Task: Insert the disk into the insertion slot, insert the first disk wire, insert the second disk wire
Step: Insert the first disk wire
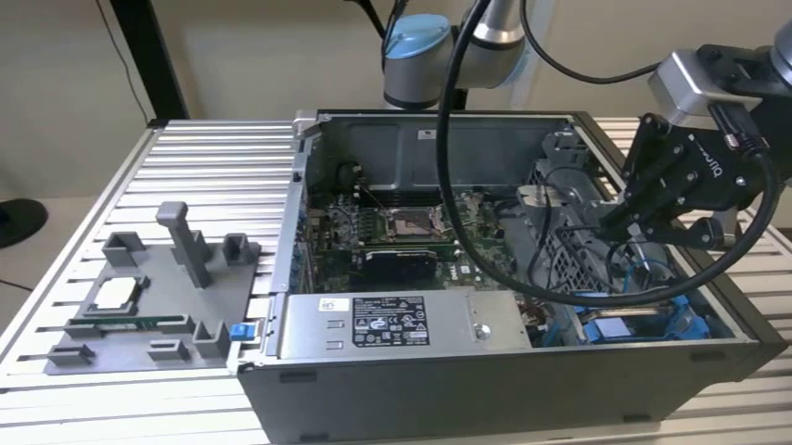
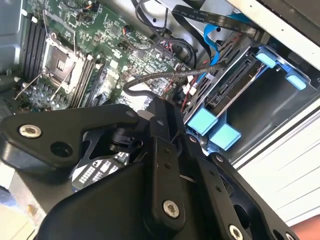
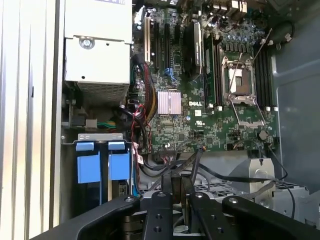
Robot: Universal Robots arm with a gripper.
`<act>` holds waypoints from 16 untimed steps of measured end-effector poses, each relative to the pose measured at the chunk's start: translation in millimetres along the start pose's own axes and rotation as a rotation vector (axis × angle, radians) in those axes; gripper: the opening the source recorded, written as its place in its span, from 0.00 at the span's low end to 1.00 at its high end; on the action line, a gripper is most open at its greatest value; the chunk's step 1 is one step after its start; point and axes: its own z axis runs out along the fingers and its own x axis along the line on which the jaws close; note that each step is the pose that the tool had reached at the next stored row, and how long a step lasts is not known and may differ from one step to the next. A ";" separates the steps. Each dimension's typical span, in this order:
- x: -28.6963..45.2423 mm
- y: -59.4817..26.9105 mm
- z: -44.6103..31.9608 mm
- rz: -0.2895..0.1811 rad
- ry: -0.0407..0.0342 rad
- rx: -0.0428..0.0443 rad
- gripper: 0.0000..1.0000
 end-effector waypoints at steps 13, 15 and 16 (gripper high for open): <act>0.8 -1.6 1.9 0.005 0.0375 0.0039 0.00; 1.1 -2.2 2.4 0.007 0.0531 0.0050 0.00; 1.3 -2.5 2.6 0.009 0.0613 0.0055 0.00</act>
